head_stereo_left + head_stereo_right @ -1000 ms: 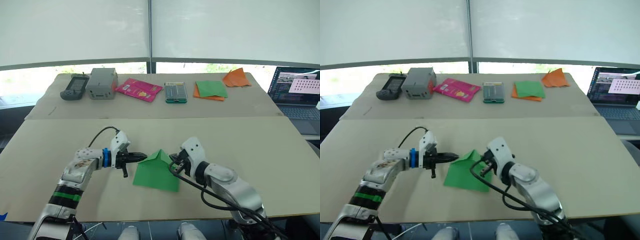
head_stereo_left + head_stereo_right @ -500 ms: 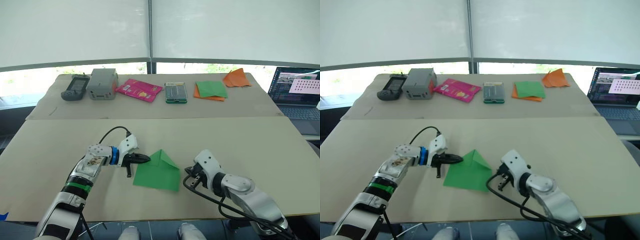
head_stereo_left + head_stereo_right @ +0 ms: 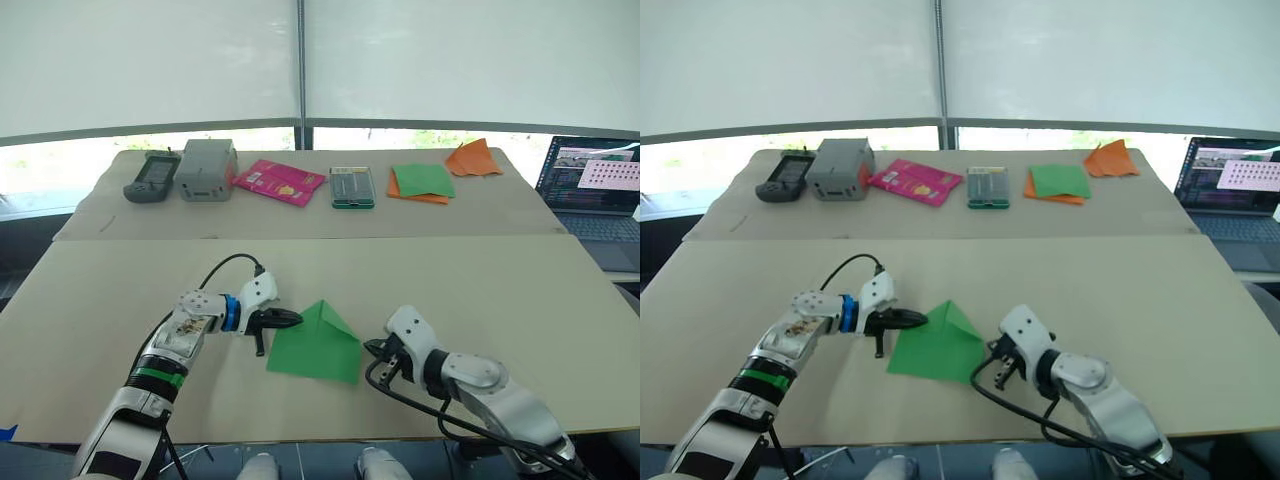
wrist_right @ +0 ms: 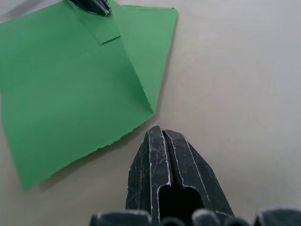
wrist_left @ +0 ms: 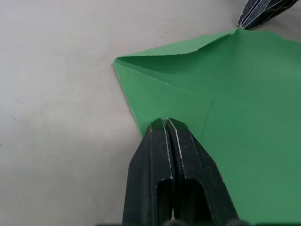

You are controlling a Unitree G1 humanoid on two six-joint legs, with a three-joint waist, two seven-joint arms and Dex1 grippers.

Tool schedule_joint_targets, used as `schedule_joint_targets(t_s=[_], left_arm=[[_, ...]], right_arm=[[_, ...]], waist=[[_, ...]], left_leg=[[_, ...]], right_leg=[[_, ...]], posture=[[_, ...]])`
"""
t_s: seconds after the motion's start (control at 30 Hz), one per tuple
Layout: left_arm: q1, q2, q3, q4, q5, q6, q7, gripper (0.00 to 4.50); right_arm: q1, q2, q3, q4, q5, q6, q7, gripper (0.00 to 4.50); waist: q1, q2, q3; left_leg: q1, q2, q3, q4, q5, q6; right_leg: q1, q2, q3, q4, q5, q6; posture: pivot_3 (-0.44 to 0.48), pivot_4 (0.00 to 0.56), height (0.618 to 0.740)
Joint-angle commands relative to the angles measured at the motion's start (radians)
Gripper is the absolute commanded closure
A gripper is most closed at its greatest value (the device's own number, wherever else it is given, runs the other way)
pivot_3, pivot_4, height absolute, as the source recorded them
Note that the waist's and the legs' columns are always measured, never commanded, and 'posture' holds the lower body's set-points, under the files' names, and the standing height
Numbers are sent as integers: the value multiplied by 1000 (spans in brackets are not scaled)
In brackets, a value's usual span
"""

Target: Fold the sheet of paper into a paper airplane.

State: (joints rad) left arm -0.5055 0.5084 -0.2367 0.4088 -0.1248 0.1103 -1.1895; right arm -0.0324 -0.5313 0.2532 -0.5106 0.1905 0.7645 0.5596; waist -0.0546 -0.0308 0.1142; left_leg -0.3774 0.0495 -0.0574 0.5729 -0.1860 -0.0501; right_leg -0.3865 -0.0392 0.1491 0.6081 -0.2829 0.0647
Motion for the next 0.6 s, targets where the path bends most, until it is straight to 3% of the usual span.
schedule_joint_targets(t_s=[0.03, 0.27, 0.4, 0.6], left_arm=[[24, 9, -12, -14, 18, 19, -1, 4424], [37, 15, -5, -39, 16, 32, 3, 4424], [45, 20, -3, -53, 16, 43, 3, 4424], [44, 18, -1, -58, 17, 51, 3, 4424]], right_arm=[[32, -17, 30, -21, 35, 10, 49, 4500], [16, 32, 78, -7, 34, -1, 38, 4500], [-12, 104, 44, 44, 28, -27, -5, 4500], [-28, 124, -27, 51, 50, -50, -11, 4500]], waist=[[2, -1, -1], [4, -1, -1], [-3, -2, -1], [-3, -1, -1]], left_leg=[[0, 0, 0, 0, 0, 0], [1, 0, 0, 0, 0, 0], [2, 0, 0, 0, 0, 0], [2, 0, 0, 0, 0, 0]], right_leg=[[0, 0, 0, 0, 0, 0], [0, 0, 0, 0, 0, 0], [0, 0, 0, 1, 0, 0], [0, 0, 0, 1, 0, 0]], posture=[[0, 150, 740], [0, 150, 740], [0, 150, 740], [0, 150, 740]])
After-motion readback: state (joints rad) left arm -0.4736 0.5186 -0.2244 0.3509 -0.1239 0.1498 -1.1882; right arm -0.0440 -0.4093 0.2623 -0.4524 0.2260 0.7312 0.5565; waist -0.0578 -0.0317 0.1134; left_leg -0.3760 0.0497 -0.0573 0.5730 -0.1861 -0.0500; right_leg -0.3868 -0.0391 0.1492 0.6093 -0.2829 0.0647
